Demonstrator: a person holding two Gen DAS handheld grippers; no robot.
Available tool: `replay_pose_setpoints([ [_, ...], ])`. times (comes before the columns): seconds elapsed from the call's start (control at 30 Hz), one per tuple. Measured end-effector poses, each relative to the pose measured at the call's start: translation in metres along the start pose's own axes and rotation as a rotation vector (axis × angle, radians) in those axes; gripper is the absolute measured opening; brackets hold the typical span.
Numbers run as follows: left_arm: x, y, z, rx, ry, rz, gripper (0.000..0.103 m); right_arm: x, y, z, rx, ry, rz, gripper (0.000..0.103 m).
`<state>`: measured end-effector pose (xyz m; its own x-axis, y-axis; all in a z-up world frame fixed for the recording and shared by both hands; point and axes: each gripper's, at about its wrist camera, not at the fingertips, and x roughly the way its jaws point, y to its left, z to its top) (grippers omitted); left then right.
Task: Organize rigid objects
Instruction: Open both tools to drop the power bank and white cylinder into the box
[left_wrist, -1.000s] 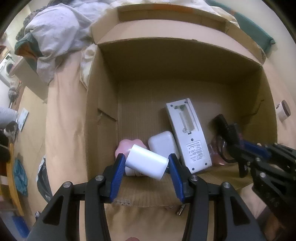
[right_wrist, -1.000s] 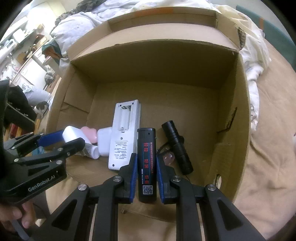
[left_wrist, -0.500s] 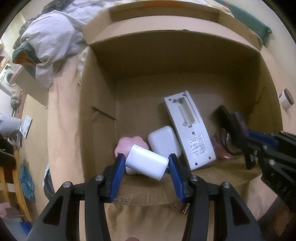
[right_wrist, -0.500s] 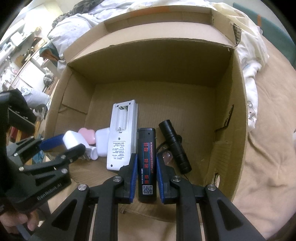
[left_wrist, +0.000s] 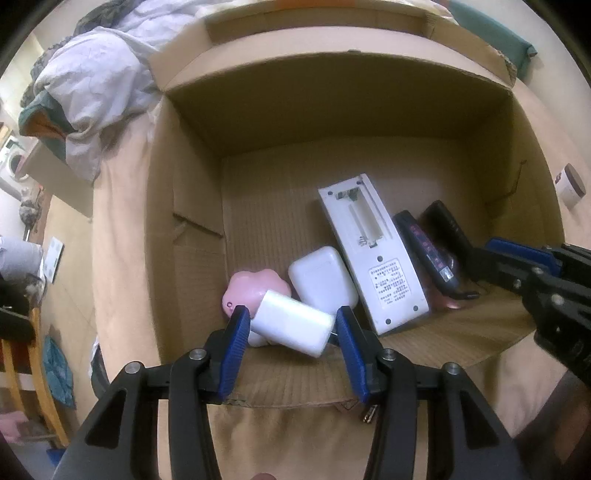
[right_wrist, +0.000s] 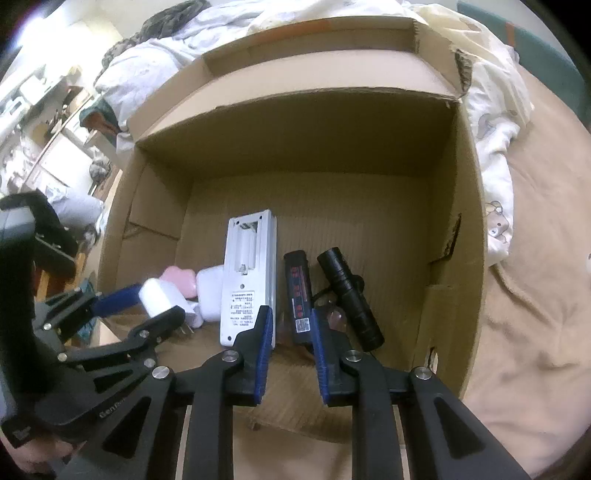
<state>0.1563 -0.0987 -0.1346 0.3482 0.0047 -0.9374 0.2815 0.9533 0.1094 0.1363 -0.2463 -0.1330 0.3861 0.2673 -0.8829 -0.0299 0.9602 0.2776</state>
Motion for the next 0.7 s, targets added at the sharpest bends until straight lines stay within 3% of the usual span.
replay_pose_setpoints([
  [0.03,-0.002,-0.001,0.000,0.004,-0.009,0.005,0.069,-0.001,-0.001,0.001,0.007,-0.003,0.009,0.036],
  [0.07,-0.005,-0.001,0.001,0.005,-0.022,0.007,0.081,-0.002,-0.001,0.001,0.014,-0.008,0.017,0.059],
  [0.13,-0.011,-0.002,0.002,0.007,-0.046,0.002,0.082,-0.008,-0.002,0.003,0.032,-0.035,0.029,0.077],
  [0.2,-0.015,-0.003,0.003,0.012,-0.056,0.004,0.083,-0.012,-0.002,0.004,0.035,-0.053,0.043,0.080],
  [0.27,-0.019,-0.004,0.003,0.011,-0.069,0.010,0.088,-0.017,-0.002,0.005,0.045,-0.083,0.058,0.103],
  [0.6,-0.023,0.000,0.002,-0.006,-0.080,0.012,0.089,-0.027,0.005,0.007,0.025,-0.142,0.055,0.103],
  [0.7,-0.028,0.005,0.000,-0.024,-0.098,0.005,0.089,-0.036,0.010,0.004,0.005,-0.217,0.048,0.103],
])
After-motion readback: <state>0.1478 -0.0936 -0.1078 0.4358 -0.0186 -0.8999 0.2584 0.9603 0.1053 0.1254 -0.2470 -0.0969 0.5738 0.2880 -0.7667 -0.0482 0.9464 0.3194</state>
